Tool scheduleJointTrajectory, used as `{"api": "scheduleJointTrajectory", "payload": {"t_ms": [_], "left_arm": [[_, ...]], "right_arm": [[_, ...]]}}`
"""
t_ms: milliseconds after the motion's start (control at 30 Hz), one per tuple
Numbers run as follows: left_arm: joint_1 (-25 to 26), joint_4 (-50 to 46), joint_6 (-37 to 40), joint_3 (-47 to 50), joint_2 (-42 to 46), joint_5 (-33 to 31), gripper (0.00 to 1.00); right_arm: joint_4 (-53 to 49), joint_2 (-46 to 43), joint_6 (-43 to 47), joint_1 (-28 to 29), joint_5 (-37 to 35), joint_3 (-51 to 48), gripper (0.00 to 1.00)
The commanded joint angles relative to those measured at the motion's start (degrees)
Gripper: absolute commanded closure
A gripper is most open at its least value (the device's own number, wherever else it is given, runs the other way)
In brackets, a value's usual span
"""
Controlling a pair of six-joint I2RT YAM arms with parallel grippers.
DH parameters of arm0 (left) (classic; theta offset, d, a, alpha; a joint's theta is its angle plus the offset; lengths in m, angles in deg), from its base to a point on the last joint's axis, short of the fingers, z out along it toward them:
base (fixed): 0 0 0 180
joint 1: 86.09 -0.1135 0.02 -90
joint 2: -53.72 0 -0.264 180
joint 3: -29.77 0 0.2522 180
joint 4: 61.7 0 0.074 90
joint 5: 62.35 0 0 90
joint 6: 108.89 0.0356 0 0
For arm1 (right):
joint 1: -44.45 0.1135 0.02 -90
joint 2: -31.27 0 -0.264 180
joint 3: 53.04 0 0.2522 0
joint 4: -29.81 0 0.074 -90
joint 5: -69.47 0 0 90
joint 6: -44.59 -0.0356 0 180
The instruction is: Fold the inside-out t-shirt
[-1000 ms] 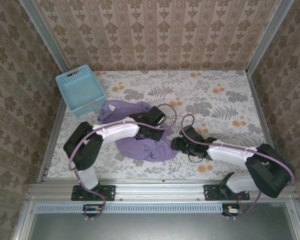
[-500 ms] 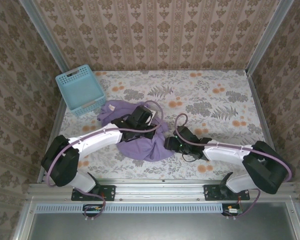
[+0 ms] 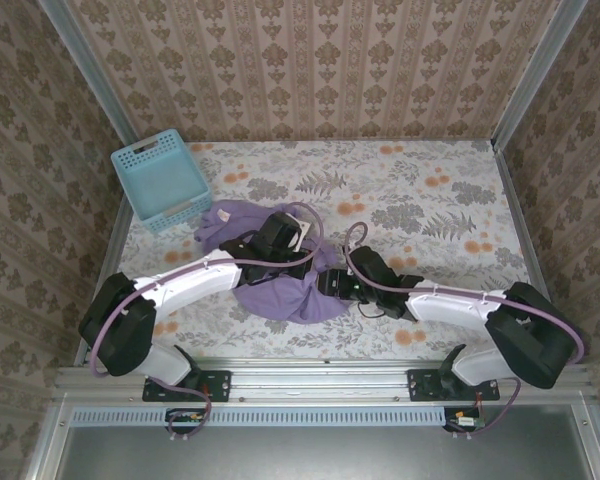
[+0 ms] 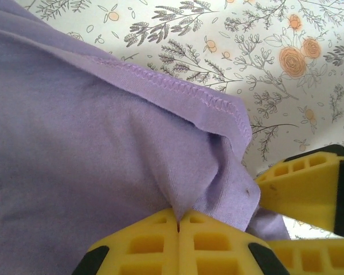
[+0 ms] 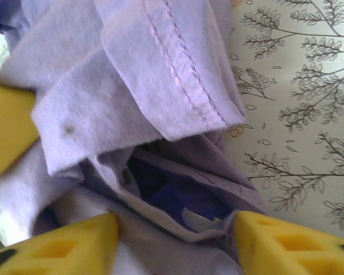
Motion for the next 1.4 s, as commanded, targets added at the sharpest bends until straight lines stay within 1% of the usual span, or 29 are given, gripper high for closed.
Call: {"api": "scheduleJointTrajectory", "payload": {"t_ms": [0,33,100,133,167,300,433,567,733,800,867,933,1000,1033,1133,1233,1333,1367], "left_arm": [[-0.33,1.01,-1.39,0.77,1.97,2.4,1.0],[-0.39,0.95,-1.37,0.81,2.03,2.34,1.0],[-0.52,0.89,-1.33,1.13,2.29,2.2,0.99],[-0.72,0.74,-1.42,1.24,2.54,1.87,0.98],[-0.85,0.49,-1.48,1.45,2.81,1.52,0.97],[-1.3,-1.38,-0.88,1.74,4.2,-1.21,0.95],[-1.37,-2.56,-0.29,2.05,5.7,-2.62,0.95],[-2.29,-3.0,-0.96,3.3,8.87,-5.11,1.0],[-6.42,-2.23,-2.07,6.06,16.3,-5.3,1.0],[-8.93,-2.98,-2.08,6.43,20.23,-5.66,1.0],[-12.45,-3.88,-2.06,6.2,24.19,-5.45,1.0],[-17.05,-5.1,-1.92,4.73,28.44,-4.15,1.0],[-20.88,-6.72,-1.66,3.17,32.27,-3.68,1.0],[-23.09,-7.37,-1.57,2.85,34.52,-3.87,1.0],[-27.08,-9.33,-2.0,4.66,40.14,-4.86,1.0],[-29.01,-12.78,-3.0,9.36,43.75,-4.97,1.0],[-29.55,-18.71,-6.71,16.44,46.23,-6.88,1.0],[-29.64,-20.42,-8.05,18.93,46.83,-6.64,1.0]], "right_arm": [[4.01,2.07,4.4,0.07,3.67,2.58,0.59],[3.58,2.21,4.97,0.06,3.88,2.96,0.67],[1.32,1.76,5.8,0.13,2.3,3.43,0.88],[-0.26,1.08,5.93,0.13,0.62,3.46,0.96],[-2.8,0.89,5.94,0.12,-2.09,3.52,1.0],[-10.81,-4.55,5.68,0.11,-11.05,2.32,1.0],[-12.32,-9.01,5.69,0.17,-13.16,-0.21,1.0],[-16.32,-12.92,5.15,0.17,-16.94,-0.95,1.0],[-22.99,-18.55,6.8,0.01,-23.19,-0.34,1.0],[-26.7,-21.58,8.63,-1.29,-25.42,1.28,1.0],[-29.62,-25.09,10.83,-4.31,-25.47,3.15,1.0],[-30.87,-29.06,13.21,-8.34,-23.68,5.01,1.0],[-32.52,-31.7,15.14,-10.99,-22.64,7.36,1.0],[-33.87,-32.56,16.0,-11.58,-22.84,8.69,1.0],[-36.8,-34.08,16.47,-11.82,-23.45,9.77,1.0],[-38.59,-35.26,11.89,-11.82,-22.24,5.57,1.0],[-40.92,-35.89,2.5,-11.82,-20.4,-1.61,1.0],[-40.91,-35.79,-0.82,-11.82,-19.19,-4.06,1.0]]}}
